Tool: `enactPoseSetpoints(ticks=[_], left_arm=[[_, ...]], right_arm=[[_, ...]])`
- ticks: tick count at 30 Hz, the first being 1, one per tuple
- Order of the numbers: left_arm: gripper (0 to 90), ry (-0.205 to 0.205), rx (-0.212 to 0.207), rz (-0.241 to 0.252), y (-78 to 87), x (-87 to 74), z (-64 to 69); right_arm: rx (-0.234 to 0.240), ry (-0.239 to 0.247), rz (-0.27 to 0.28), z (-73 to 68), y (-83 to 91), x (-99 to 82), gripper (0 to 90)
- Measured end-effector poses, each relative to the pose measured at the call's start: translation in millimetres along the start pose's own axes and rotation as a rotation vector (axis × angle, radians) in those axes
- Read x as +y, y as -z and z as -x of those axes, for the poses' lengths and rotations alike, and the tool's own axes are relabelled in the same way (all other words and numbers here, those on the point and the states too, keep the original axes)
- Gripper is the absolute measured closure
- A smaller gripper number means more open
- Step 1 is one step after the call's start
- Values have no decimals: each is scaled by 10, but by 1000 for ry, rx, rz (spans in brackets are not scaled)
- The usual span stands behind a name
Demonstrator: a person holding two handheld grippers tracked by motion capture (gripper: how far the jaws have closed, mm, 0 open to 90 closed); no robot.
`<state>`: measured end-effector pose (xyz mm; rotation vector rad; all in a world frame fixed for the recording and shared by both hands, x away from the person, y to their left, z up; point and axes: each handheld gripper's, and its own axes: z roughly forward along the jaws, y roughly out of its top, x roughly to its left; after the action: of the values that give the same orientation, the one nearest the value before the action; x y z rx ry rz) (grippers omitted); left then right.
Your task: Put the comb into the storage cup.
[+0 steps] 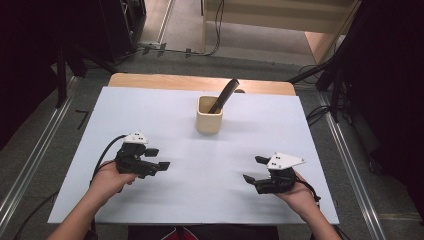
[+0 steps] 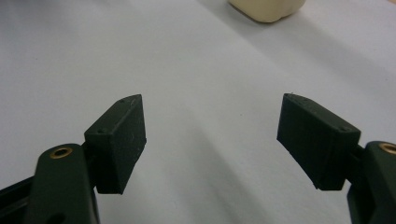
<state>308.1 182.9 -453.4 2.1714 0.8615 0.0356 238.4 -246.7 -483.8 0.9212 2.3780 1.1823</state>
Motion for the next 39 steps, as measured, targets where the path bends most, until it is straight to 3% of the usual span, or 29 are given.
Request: enactPoseSetpoints(ticks=[18, 39], left_arm=[[297, 2, 6, -15, 91, -170, 32], [297, 3, 5, -22, 77, -202, 36]], right_arm=[[0, 6, -16, 12, -16, -21, 219], [2, 14, -25, 8, -23, -25, 219]])
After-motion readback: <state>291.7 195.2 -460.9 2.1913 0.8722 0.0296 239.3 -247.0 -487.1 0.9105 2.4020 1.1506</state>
